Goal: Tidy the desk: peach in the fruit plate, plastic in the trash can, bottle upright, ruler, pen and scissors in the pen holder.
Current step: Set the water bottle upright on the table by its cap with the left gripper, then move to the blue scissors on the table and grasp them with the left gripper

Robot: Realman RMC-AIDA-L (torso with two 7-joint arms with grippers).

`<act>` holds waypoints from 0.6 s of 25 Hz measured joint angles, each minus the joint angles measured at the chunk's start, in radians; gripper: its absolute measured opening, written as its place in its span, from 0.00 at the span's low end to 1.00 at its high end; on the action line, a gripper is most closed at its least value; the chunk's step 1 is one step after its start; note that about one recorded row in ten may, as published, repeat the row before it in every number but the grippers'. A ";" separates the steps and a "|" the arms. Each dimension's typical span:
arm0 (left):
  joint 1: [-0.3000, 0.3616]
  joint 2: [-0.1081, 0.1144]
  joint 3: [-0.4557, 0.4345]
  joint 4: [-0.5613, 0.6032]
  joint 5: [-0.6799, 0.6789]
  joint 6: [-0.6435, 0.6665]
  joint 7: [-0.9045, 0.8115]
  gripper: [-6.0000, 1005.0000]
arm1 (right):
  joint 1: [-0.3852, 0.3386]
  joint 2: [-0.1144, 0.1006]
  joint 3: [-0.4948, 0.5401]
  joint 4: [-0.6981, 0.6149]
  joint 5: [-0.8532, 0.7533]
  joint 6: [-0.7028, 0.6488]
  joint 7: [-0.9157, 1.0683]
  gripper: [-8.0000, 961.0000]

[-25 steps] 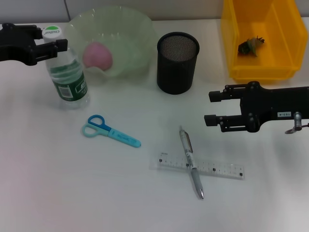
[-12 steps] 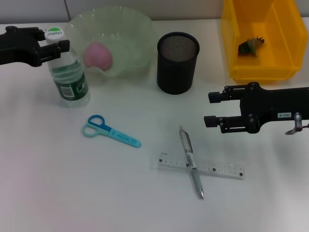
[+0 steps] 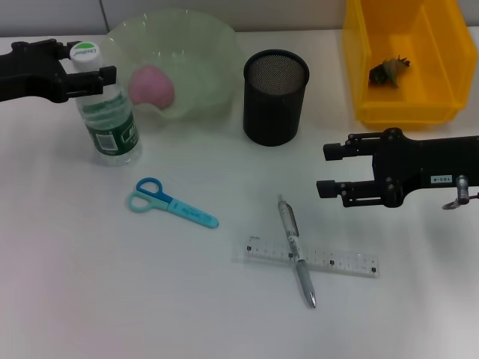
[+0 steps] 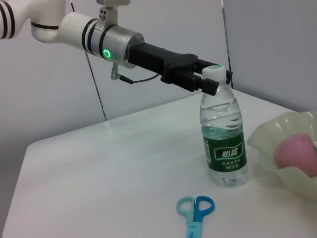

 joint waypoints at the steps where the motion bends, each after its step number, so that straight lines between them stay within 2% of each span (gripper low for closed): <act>1: 0.000 0.000 0.000 0.000 0.000 0.001 0.000 0.58 | 0.000 0.000 0.000 0.000 0.000 0.000 0.000 0.71; 5: 0.000 0.002 -0.001 0.011 -0.014 0.011 -0.001 0.72 | 0.000 0.000 0.000 0.000 0.000 0.000 0.000 0.71; 6: 0.005 0.003 -0.002 0.042 -0.074 0.027 -0.006 0.76 | 0.000 0.000 0.000 0.000 0.000 0.000 0.000 0.71; 8: 0.010 0.003 -0.003 0.057 -0.100 0.041 -0.011 0.84 | 0.000 0.000 0.000 0.000 0.000 -0.001 0.000 0.71; 9: 0.023 0.003 -0.007 0.100 -0.172 0.095 -0.022 0.84 | 0.000 0.000 0.000 0.000 0.000 -0.001 0.002 0.71; 12: 0.032 0.003 -0.006 0.136 -0.225 0.150 -0.028 0.84 | 0.000 -0.002 0.000 0.000 0.000 -0.002 0.010 0.71; 13: 0.041 0.002 0.022 0.232 -0.279 0.266 -0.044 0.84 | -0.001 -0.002 0.000 -0.001 0.000 -0.002 0.013 0.71; 15: 0.037 0.001 0.051 0.274 -0.271 0.297 -0.058 0.84 | -0.002 -0.003 0.000 -0.002 0.000 -0.003 0.020 0.71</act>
